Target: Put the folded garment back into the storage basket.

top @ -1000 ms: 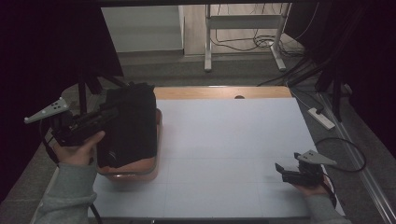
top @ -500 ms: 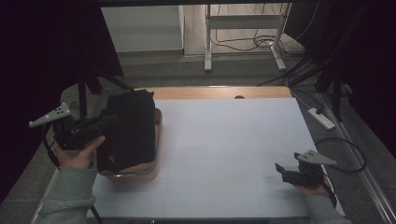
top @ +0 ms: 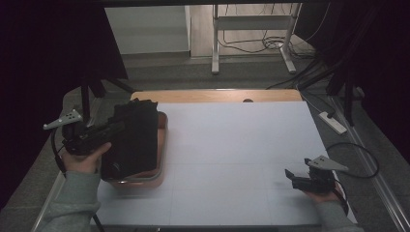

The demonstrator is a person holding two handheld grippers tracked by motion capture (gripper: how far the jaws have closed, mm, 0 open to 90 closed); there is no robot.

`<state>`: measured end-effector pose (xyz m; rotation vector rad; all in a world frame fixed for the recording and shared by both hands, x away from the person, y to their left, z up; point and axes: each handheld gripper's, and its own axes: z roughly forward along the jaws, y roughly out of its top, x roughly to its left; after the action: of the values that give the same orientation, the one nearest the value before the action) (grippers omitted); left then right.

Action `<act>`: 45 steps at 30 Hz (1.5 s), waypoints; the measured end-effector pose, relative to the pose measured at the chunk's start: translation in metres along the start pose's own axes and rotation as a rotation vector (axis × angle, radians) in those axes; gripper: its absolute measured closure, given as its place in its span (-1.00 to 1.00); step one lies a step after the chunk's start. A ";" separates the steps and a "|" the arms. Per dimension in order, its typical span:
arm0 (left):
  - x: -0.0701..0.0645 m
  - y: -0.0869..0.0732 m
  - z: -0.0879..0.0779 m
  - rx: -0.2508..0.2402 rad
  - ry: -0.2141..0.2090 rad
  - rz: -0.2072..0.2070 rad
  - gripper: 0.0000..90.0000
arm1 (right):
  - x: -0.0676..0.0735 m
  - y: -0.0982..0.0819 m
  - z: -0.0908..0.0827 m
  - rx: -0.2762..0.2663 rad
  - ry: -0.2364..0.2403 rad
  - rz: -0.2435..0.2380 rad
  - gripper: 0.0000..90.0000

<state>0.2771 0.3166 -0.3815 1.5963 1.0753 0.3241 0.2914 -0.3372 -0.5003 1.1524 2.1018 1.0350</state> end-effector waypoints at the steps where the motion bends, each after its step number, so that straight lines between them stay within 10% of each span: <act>1: 0.001 -0.001 0.002 0.007 -0.003 -0.002 0.61 | 0.000 0.000 0.000 0.000 0.000 0.000 -0.67; 11: 0.005 -0.004 0.024 0.076 0.006 0.018 0.61 | 0.000 0.000 0.000 0.002 0.000 -0.001 -0.67; 45: 0.064 -0.014 0.089 0.296 0.192 -0.108 0.59 | 0.000 0.000 0.001 0.002 0.004 -0.005 -0.67</act>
<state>0.3678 0.3086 -0.4447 1.7854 1.4035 0.2579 0.2915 -0.3368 -0.5009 1.1462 2.1086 1.0334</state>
